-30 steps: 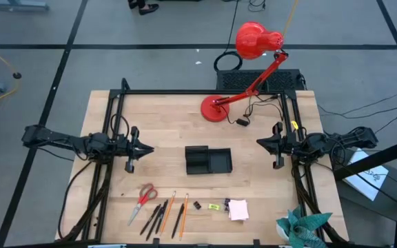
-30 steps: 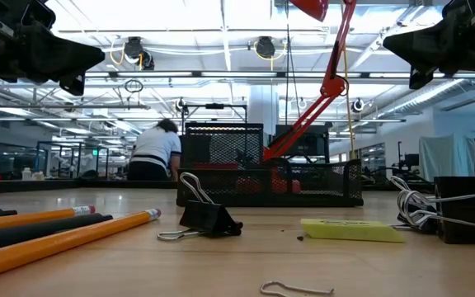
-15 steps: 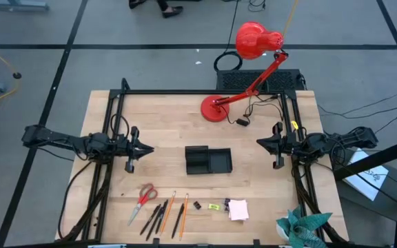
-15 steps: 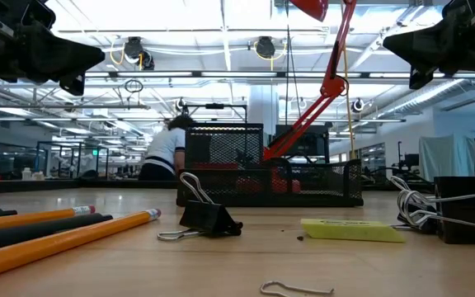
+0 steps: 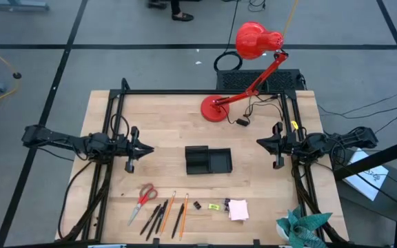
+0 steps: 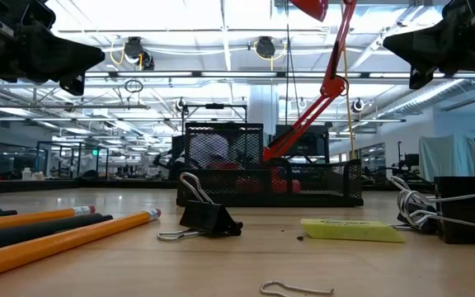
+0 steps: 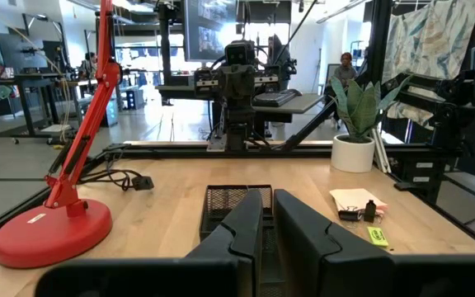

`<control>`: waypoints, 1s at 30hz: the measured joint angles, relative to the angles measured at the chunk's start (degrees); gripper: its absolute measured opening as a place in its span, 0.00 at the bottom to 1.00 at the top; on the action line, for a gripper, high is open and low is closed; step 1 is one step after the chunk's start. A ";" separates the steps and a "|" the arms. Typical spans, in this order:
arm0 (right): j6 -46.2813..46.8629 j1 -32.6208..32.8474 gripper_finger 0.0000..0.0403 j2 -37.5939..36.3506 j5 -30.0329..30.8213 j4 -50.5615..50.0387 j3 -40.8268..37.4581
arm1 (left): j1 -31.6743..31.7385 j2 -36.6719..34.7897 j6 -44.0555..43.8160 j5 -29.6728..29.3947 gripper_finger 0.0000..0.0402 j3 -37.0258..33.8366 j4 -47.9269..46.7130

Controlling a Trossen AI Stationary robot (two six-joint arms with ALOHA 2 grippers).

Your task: Pick and place office supplies into organizer

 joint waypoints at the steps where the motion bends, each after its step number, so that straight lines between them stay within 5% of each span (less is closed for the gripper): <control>1: 0.01 0.00 0.01 0.00 0.00 -0.02 0.00 | 0.00 0.02 0.00 0.00 0.10 -0.02 0.02; 30: 3.96 0.01 0.01 0.00 -0.07 0.21 0.00 | 0.00 -0.05 -1.77 0.02 0.10 0.00 3.49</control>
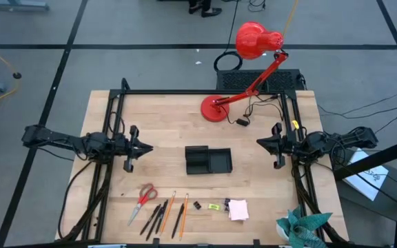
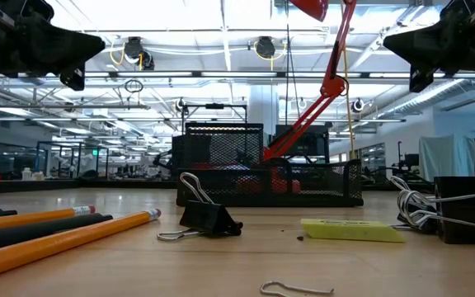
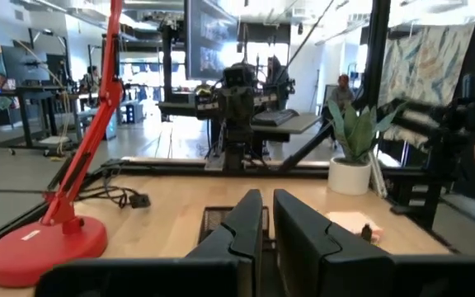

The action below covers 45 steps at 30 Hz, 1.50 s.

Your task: Pick and place office supplies into organizer

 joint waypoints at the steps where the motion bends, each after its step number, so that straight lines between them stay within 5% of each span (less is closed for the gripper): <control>1: -1.71 0.00 0.01 0.00 0.00 0.24 0.02 | 0.00 0.04 -0.12 0.00 0.10 0.00 -0.16; 6: -7.24 0.03 0.01 0.05 -0.35 3.86 0.01 | -0.02 0.06 2.35 -1.23 0.10 0.00 1.94; 12: -10.36 2.53 0.00 1.80 -8.66 4.40 0.95 | -0.04 0.07 9.17 2.12 0.10 0.00 3.76; 22: -5.36 12.48 0.02 14.67 -8.63 4.03 3.86 | -0.02 0.08 7.98 -0.61 0.02 0.00 1.93; 33: -4.48 26.01 0.07 41.35 2.12 3.05 21.06 | 0.00 0.07 1.71 -0.74 0.01 0.00 1.08; 45: 3.92 37.81 0.32 67.95 20.49 -20.84 48.88 | 0.00 0.07 0.23 -4.55 0.09 0.00 1.07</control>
